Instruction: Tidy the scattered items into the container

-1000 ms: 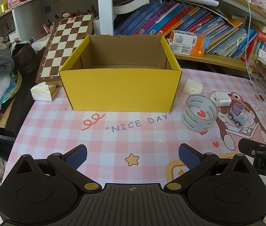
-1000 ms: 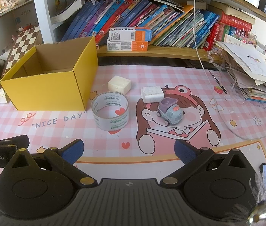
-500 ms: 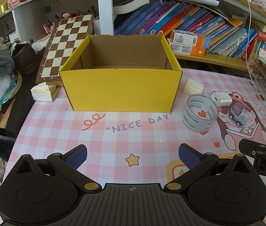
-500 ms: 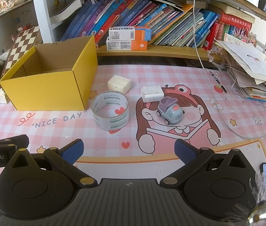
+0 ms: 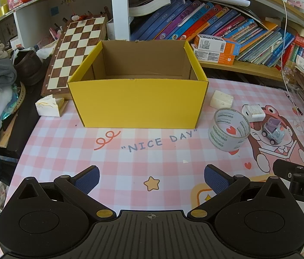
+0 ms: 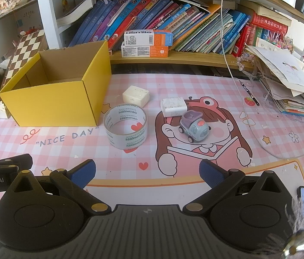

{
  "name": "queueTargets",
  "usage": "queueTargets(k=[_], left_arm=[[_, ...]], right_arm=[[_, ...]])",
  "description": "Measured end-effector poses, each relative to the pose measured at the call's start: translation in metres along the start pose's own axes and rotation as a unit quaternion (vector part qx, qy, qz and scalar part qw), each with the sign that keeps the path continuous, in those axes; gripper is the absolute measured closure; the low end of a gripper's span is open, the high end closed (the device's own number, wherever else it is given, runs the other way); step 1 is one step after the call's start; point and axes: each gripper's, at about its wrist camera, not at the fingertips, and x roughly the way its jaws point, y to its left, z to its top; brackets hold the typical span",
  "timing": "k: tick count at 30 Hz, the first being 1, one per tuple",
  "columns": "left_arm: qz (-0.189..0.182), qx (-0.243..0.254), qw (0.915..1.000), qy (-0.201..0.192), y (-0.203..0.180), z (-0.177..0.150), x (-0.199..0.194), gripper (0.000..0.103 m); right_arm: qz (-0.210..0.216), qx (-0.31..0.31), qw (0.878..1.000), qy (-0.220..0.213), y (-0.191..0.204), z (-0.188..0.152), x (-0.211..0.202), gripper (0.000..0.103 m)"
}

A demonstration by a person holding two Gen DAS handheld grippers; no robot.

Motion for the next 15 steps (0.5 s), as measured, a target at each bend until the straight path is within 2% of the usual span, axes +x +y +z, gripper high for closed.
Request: queueTargets(k=[15], left_arm=[[0.001,0.002,1.0,0.001,-0.0015,0.0011,0.0003,0.0]], right_arm=[[0.001,-0.002,1.0,0.001,0.0004,-0.0008,0.0017,0.0]])
